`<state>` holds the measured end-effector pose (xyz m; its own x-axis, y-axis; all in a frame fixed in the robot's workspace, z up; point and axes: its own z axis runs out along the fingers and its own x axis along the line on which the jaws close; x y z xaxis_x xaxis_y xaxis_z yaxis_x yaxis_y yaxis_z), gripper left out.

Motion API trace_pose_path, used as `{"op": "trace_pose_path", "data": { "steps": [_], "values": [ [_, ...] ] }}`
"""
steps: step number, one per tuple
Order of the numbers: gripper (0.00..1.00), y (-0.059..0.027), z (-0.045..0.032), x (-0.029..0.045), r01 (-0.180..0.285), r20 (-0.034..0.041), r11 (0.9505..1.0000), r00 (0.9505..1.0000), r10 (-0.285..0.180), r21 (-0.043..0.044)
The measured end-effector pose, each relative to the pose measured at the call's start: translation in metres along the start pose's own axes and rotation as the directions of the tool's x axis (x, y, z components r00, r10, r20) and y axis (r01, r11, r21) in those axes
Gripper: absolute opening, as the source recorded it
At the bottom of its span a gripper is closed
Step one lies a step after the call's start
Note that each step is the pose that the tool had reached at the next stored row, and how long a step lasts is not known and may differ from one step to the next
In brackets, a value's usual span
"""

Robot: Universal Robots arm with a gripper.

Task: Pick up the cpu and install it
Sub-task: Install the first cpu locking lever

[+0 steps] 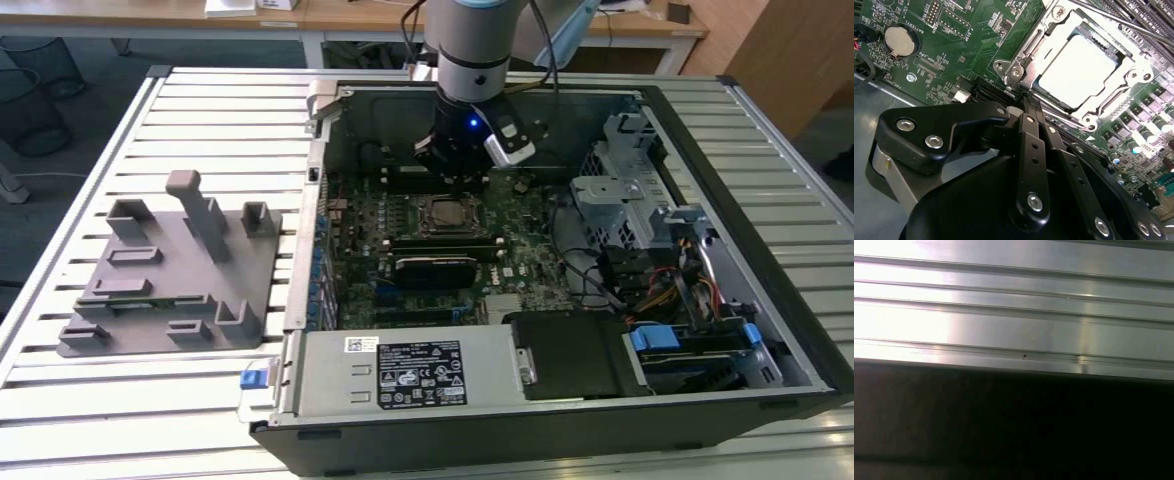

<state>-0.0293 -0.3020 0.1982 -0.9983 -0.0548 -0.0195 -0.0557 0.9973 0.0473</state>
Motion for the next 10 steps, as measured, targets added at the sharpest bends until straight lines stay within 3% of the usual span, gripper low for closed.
{"op": "trace_pose_path", "data": {
  "steps": [10],
  "values": [
    [0.11,0.0001,-0.0044,-0.0014,0.0,-0.0024,1.0,1.0,0.0,0.0027]
  ]
}}
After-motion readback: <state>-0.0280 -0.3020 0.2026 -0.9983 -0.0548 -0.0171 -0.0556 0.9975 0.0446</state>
